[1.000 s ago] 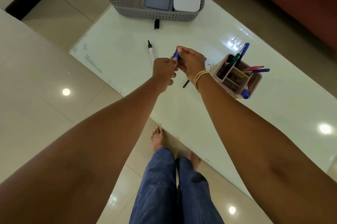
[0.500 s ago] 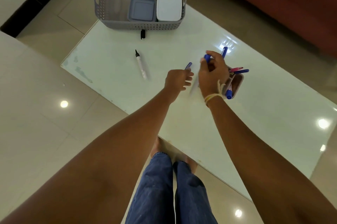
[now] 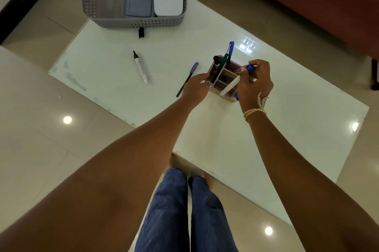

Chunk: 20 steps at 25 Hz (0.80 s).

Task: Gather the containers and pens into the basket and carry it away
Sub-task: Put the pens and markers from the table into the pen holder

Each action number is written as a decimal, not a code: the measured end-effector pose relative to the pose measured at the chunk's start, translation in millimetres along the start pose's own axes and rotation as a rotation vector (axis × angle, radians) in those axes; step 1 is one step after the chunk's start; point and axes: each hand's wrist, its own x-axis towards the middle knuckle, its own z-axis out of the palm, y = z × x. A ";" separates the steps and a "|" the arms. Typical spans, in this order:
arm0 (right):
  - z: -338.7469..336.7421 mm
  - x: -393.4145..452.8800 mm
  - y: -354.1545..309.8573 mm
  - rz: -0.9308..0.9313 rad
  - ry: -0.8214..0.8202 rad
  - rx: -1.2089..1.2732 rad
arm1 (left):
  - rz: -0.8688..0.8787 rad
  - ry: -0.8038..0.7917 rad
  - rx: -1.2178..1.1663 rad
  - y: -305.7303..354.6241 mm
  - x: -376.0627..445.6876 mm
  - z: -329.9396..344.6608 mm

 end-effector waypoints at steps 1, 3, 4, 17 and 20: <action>0.0 -1.3 0.9 0.002 -0.030 -0.007 | -0.011 0.000 -0.005 -1.9 -0.3 0.8; -0.8 -4.2 0.9 0.001 -0.049 -0.010 | -0.023 -0.017 -0.014 -4.7 -0.8 1.3; -1.6 -4.7 -0.2 -0.002 -0.027 -0.001 | -0.028 -0.026 -0.008 -5.7 -0.9 1.2; 9.3 -2.2 6.4 0.133 -0.280 -0.116 | -0.005 -0.011 0.077 -14.7 -7.9 -19.3; 12.9 -5.7 -7.8 0.098 -0.048 -0.057 | -0.028 0.047 0.106 -28.2 -5.0 -41.7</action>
